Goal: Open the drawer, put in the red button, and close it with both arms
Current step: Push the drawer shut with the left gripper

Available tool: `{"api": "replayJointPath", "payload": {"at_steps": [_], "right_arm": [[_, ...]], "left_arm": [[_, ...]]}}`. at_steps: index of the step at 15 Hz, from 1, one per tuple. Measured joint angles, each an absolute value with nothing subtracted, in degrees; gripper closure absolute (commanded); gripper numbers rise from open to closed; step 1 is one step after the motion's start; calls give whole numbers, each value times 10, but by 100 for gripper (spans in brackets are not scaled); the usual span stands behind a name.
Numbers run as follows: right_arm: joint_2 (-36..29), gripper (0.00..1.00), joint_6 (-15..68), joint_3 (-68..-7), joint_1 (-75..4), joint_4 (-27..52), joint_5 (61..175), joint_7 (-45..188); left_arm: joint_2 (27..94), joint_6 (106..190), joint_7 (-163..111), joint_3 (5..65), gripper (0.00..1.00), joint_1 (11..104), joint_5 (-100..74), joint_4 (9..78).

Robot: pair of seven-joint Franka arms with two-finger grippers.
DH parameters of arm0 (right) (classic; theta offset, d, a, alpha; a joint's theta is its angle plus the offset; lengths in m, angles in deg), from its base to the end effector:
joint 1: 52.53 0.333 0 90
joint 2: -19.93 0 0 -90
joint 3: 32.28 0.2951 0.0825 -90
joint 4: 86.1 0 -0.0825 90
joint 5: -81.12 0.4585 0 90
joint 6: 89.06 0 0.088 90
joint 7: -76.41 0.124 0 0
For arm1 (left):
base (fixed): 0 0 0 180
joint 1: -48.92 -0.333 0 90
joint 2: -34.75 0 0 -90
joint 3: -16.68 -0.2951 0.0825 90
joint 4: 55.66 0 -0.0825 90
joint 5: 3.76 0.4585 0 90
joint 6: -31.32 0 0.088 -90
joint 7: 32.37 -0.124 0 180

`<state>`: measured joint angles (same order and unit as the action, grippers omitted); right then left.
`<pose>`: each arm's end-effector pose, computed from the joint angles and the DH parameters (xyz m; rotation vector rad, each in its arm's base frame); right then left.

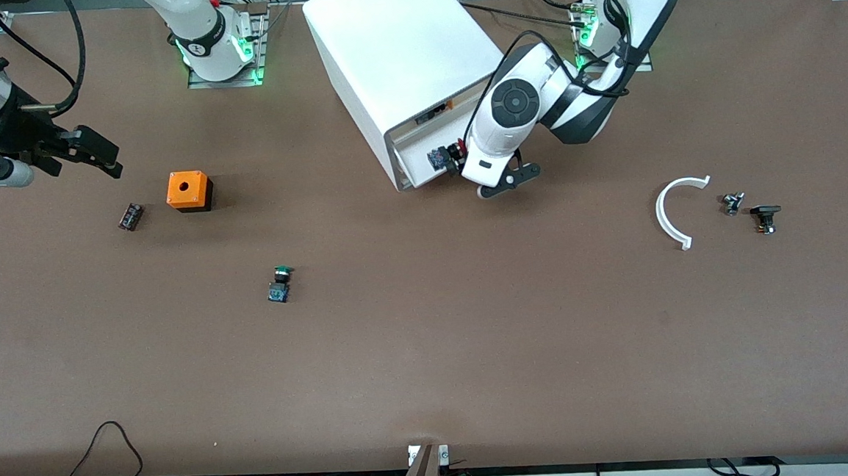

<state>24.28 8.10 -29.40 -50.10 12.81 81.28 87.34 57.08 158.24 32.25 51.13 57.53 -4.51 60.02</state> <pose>0.6143 0.0582 0.5594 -3.1316 0.1542 -0.0705 0.4543 -0.4366 0.1933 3.0196 0.6223 -0.4020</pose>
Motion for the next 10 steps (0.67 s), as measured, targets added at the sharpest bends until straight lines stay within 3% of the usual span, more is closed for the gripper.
{"api": "replayJointPath", "payload": {"at_steps": [10], "right_arm": [[240,0,67,-294,-502,113,813,873]], "left_arm": [[582,1571,337,553,0,587,-45,600]]}}
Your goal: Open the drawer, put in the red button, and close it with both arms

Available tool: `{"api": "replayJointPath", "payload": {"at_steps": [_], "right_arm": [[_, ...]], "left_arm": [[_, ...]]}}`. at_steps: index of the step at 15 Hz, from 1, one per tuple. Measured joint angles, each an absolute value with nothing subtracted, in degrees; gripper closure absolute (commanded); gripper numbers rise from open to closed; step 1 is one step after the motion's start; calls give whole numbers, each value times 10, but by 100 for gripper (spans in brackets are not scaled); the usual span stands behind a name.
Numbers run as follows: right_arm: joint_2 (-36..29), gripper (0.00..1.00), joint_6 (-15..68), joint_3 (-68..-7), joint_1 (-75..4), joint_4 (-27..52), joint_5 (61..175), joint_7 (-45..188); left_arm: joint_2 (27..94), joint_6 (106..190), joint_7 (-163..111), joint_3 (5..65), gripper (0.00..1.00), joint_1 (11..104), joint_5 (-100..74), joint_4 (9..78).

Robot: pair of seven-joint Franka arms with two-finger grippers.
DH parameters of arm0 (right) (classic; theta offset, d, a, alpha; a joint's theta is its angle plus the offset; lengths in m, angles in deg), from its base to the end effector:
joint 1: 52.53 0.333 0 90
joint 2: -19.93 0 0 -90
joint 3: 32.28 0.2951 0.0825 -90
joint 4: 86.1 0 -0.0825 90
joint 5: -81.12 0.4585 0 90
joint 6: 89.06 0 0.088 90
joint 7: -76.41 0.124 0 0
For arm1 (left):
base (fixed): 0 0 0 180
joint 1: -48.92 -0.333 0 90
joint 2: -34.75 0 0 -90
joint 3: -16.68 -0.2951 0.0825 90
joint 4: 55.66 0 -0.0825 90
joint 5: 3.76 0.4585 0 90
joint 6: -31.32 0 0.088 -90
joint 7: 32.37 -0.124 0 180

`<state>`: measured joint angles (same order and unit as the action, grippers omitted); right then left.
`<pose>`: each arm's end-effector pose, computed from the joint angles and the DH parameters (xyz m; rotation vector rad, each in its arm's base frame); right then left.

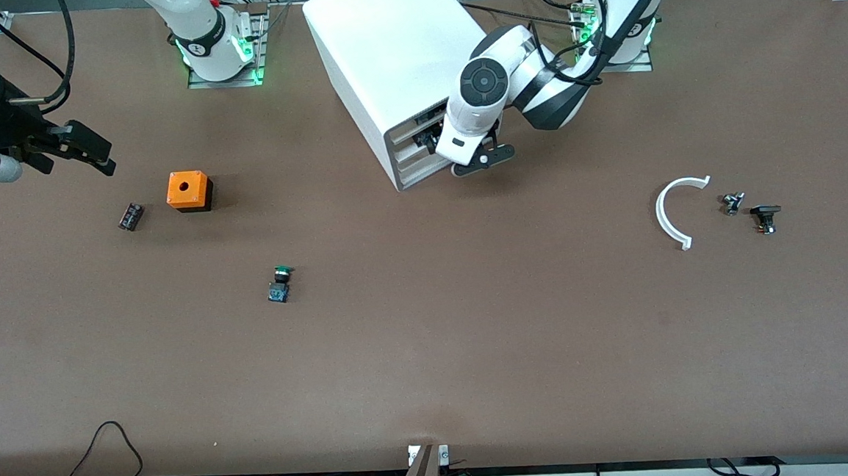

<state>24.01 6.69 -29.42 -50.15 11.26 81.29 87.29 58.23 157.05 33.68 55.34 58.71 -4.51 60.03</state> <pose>0.6144 0.0574 0.5692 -3.1316 0.1547 -0.0669 0.4082 -0.4765 0.1928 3.0426 0.5193 -0.4689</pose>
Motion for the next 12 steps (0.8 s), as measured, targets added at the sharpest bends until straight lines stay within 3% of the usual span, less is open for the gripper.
{"api": "replayJointPath", "payload": {"at_steps": [6,12], "right_arm": [[240,0,64,-294,-502,113,813,872],[240,0,62,-294,-502,112,813,872]], "left_arm": [[587,1559,337,554,0,583,-45,587],[583,1347,324,544,0,536,-36,423]]}}
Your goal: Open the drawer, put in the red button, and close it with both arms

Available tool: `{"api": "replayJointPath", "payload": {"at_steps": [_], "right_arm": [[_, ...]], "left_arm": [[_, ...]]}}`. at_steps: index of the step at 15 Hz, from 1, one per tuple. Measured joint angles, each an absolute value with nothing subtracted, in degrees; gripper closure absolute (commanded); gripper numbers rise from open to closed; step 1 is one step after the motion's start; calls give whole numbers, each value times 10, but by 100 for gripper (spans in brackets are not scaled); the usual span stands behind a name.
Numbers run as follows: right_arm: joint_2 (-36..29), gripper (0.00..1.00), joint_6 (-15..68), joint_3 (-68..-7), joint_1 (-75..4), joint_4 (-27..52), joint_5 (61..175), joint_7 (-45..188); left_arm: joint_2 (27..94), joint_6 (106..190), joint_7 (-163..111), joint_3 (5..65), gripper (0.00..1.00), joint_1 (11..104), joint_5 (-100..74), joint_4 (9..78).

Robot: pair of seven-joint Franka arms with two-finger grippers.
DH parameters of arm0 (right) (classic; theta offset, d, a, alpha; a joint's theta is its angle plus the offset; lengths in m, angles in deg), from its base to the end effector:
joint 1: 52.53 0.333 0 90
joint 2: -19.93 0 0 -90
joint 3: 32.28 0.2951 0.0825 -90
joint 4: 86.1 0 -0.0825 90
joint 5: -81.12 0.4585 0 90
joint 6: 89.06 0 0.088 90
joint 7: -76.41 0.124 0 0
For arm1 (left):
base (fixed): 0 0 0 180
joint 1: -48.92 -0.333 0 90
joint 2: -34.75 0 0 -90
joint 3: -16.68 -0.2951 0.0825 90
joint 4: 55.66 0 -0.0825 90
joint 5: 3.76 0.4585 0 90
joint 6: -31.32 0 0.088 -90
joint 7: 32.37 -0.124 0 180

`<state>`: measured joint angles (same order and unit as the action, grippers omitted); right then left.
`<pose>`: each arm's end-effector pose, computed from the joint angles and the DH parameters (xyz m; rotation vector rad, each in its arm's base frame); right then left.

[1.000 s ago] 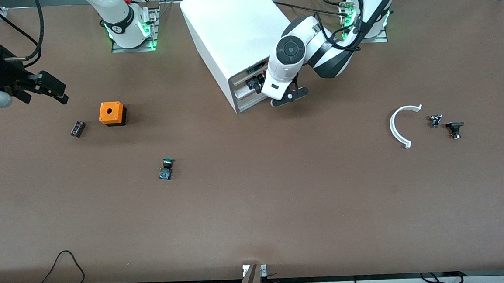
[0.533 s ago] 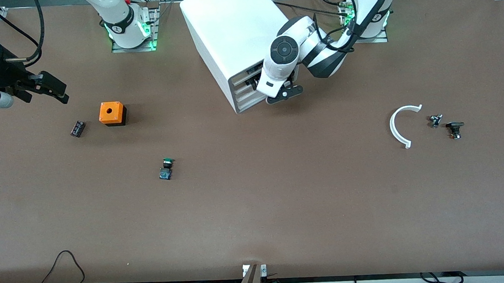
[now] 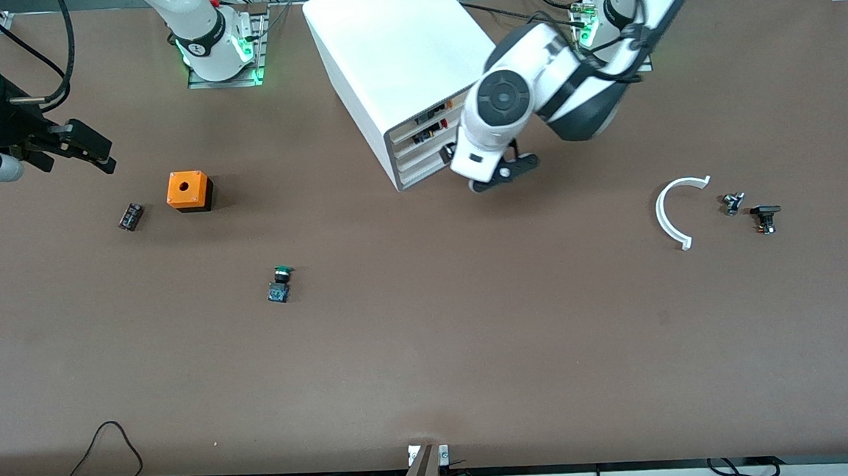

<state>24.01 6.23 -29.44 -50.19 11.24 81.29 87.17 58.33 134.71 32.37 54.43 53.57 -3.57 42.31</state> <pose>0.6135 0.0567 0.5687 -3.1330 0.1531 -0.0550 0.5146 -0.4392 0.3097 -2.9979 -0.6089 0.5202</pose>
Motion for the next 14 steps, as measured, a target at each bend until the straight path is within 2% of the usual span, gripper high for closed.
{"api": "replayJointPath", "payload": {"at_steps": [8,14], "right_arm": [[240,0,61,-301,-502,112,813,871],[240,0,61,-301,-502,112,813,871]], "left_arm": [[583,1266,135,538,0,471,28,302],[569,1230,-94,537,0,380,52,250]]}}
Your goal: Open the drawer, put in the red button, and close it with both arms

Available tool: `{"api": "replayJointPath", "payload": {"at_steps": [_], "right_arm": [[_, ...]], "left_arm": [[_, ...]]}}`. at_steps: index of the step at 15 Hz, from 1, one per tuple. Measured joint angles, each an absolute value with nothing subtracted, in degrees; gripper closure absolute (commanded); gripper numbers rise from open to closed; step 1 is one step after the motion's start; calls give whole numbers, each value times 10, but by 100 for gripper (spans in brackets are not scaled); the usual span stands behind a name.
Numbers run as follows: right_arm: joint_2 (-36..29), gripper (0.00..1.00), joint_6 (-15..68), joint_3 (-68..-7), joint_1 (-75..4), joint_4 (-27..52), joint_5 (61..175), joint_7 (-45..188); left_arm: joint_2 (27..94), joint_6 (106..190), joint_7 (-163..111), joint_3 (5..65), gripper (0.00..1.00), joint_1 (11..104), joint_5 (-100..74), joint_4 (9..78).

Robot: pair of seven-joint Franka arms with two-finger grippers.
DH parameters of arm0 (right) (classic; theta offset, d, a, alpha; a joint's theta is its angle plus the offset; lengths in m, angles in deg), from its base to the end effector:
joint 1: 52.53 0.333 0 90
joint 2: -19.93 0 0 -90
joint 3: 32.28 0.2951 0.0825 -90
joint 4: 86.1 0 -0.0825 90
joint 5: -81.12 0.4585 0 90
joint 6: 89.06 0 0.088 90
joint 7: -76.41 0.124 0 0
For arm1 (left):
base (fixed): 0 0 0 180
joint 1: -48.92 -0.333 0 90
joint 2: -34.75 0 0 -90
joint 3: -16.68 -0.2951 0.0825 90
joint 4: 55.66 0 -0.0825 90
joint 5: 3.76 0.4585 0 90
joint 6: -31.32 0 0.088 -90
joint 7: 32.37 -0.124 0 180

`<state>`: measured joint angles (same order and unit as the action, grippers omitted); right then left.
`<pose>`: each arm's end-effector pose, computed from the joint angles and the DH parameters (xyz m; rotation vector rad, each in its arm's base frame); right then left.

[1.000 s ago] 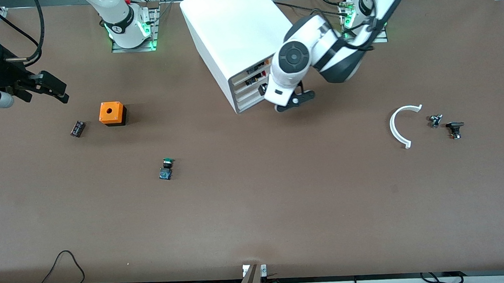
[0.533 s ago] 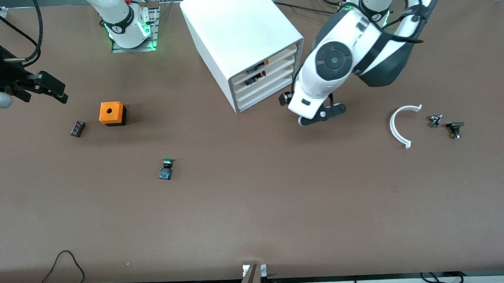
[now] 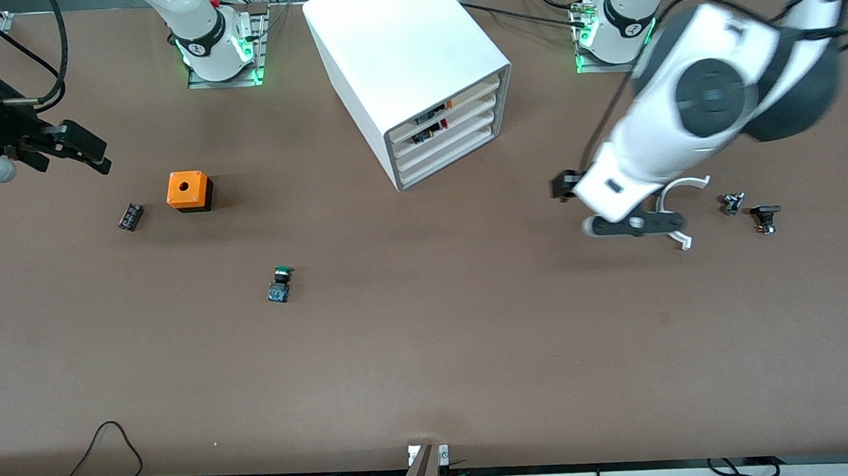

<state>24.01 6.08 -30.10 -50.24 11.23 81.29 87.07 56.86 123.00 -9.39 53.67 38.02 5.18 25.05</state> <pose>0.6138 0.0489 0.5685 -3.1320 0.1698 -0.0512 0.6664 -0.2432 0.4604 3.1143 -0.0715 -0.2163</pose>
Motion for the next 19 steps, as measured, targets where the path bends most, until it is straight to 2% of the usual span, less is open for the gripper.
{"api": "replayJointPath", "payload": {"at_steps": [2,4,6,9,11,14,19], "right_arm": [[240,0,61,-301,-502,112,813,871],[240,0,61,-301,-502,112,813,870],[240,0,61,-301,-502,112,813,870],[240,0,61,-301,-502,112,813,870],[240,0,61,-301,-502,112,813,870],[240,0,61,-301,-502,112,813,870],[240,0,60,-301,-502,112,813,870]], "left_arm": [[558,1204,-152,533,0,352,52,236],[533,1191,-213,497,0,349,36,234],[495,1184,-272,431,0,373,-1,246],[439,1186,-335,297,0,447,-27,284],[408,1208,-349,232,0,485,-29,318],[379,1240,-352,205,0,504,-29,359],[376,1226,-353,205,0,510,-29,364]]}}
